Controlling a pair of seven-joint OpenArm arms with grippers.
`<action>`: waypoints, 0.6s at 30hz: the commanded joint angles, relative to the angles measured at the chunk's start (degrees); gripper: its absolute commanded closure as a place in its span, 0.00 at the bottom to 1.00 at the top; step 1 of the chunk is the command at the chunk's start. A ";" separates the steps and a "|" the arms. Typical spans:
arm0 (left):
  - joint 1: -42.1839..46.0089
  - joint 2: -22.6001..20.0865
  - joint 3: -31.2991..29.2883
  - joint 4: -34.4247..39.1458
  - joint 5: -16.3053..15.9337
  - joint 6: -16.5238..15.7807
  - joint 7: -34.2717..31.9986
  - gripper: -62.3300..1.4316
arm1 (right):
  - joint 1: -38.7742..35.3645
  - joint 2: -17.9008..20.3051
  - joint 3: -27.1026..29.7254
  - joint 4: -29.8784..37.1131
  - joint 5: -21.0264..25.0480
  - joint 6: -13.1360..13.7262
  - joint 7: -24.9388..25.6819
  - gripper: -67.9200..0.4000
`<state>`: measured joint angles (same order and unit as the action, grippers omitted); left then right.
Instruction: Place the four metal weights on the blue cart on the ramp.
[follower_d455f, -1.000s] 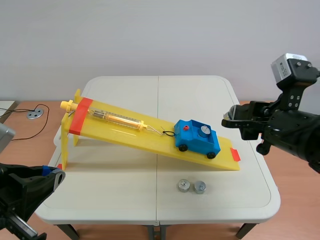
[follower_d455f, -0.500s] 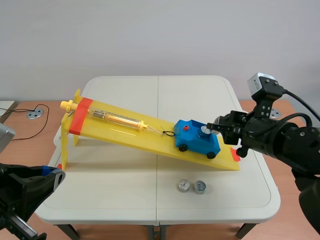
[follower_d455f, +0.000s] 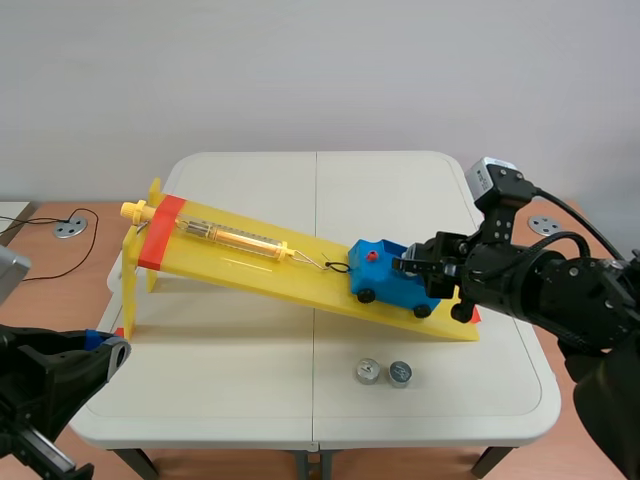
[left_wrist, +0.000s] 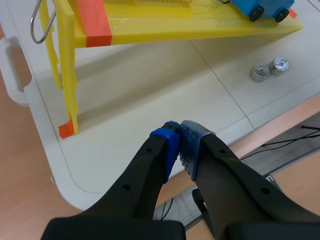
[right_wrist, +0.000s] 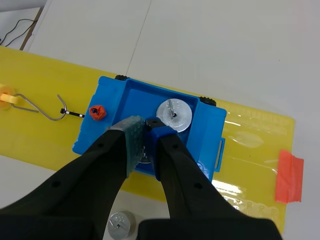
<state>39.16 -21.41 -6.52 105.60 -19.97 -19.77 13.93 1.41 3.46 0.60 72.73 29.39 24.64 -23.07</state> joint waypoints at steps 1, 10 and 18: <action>-1.11 -0.22 -0.57 4.15 -2.93 -1.66 -4.85 0.93 | 6.36 0.63 -0.31 2.73 4.07 3.87 7.30 0.99; -1.11 -0.22 -0.57 4.15 -2.93 -1.66 -4.90 0.93 | 6.23 0.66 -0.28 1.01 4.09 3.65 7.32 0.97; -1.11 -0.22 -0.57 4.15 -2.93 -1.66 -4.90 0.93 | 6.12 0.98 2.82 2.03 4.33 6.47 7.19 0.71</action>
<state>39.05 -21.41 -6.52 105.60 -19.99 -19.77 13.96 1.39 3.46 1.19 70.70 29.41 25.28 -23.03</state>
